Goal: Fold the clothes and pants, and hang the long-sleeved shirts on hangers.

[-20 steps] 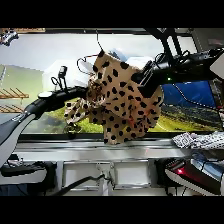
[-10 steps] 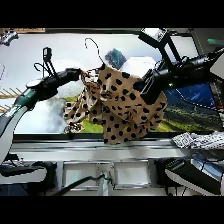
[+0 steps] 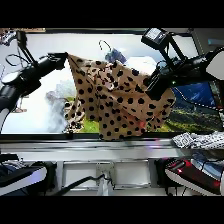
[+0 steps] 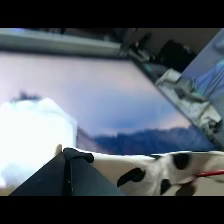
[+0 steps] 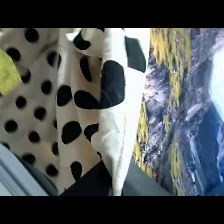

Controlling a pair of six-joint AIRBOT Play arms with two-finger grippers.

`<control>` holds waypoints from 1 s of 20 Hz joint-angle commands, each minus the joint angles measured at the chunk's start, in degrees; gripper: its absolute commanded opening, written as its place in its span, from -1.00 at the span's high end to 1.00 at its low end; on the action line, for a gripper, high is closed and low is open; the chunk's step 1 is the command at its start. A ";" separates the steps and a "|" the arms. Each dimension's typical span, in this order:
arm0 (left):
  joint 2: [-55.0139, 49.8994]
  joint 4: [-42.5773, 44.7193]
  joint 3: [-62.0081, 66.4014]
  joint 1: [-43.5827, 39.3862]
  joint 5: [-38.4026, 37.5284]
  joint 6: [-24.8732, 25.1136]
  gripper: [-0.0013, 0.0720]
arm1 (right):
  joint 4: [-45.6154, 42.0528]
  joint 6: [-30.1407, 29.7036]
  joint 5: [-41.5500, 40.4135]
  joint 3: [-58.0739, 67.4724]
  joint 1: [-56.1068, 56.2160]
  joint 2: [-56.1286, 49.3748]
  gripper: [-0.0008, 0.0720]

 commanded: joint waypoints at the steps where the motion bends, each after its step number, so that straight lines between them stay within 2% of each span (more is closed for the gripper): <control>1: 5.95 0.17 1.31 0.83 -0.61 0.07 0.94 | -2.56 0.09 -0.44 -0.02 0.00 -0.39 0.93; 5: 9.64 0.20 2.14 1.55 0.68 1.66 0.94 | -2.56 0.22 -0.57 -0.02 0.00 -0.44 0.93; 8: 9.62 2.78 2.12 1.84 -0.98 -0.02 0.94 | -2.56 1.86 -2.45 0.09 0.00 -0.09 0.93; 12: 9.46 9.81 1.95 1.29 -12.83 -8.35 0.94 | -2.49 6.62 -11.93 0.87 0.00 2.71 0.93; 16: 9.31 9.07 1.95 -0.76 -30.64 -9.20 0.93 | -2.27 8.46 -18.29 1.42 0.00 5.25 0.93; 17: 9.33 8.63 1.95 -1.29 -33.68 -9.11 0.86 | -2.36 8.44 -18.10 1.40 0.00 5.44 0.93; 18: 9.31 8.31 1.95 -1.79 -35.91 -9.05 0.43 | -2.49 8.44 -18.01 1.40 0.00 5.49 0.93; 19: 9.33 8.33 1.95 -2.08 -37.22 -9.05 0.09 | -2.58 8.44 -18.12 1.40 0.00 5.49 0.93; 20: 9.31 8.33 1.95 -2.16 -38.56 -9.09 -0.09 | -2.82 8.74 -18.56 1.40 0.00 5.49 0.93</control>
